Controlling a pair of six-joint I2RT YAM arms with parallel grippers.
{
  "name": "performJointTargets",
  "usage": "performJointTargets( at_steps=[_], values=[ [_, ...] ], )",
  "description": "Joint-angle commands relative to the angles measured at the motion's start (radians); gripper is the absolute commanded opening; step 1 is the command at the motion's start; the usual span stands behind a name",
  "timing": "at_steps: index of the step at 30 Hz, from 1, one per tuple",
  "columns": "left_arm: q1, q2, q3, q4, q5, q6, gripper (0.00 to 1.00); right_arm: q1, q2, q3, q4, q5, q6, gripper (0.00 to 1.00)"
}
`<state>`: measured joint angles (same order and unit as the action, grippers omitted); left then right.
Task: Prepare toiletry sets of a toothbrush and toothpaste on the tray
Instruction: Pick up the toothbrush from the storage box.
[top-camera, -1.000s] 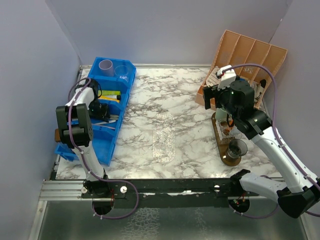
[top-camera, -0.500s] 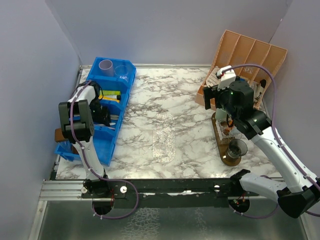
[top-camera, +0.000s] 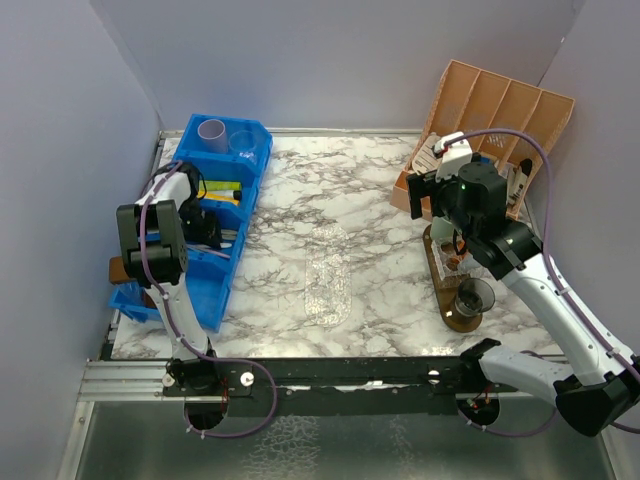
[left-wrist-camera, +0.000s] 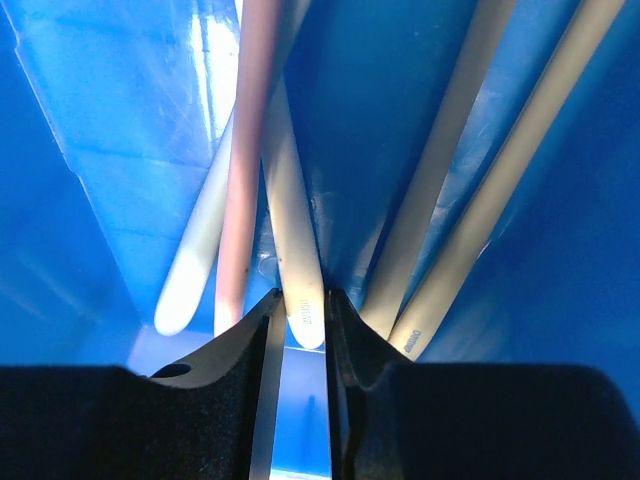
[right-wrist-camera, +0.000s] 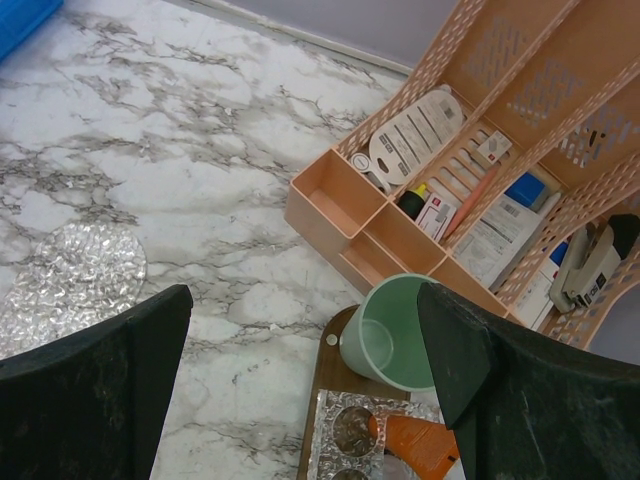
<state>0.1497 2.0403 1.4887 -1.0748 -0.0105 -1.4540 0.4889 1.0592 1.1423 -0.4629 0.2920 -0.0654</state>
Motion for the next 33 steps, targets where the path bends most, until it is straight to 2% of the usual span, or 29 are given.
performJointTargets(
  at_steps=[1, 5, 9, 33],
  values=[
    [0.016, 0.015, -0.062, 0.064, -0.024, -0.026, 0.18, -0.007, -0.020, -0.015, 0.035, 0.034, -0.002, 0.96],
    [0.017, -0.010, -0.060, 0.062, -0.027, -0.030, 0.12, -0.007, -0.023, -0.018, 0.035, 0.035, -0.001, 0.96],
    [0.019, -0.031, -0.049, 0.061, -0.023, -0.030, 0.00, -0.007, -0.028, -0.022, 0.041, 0.032, -0.006, 0.96],
    [0.022, -0.164, 0.024, -0.042, -0.083, -0.044, 0.00, -0.007, -0.053, -0.049, 0.070, 0.004, -0.029, 0.97]
  ],
)
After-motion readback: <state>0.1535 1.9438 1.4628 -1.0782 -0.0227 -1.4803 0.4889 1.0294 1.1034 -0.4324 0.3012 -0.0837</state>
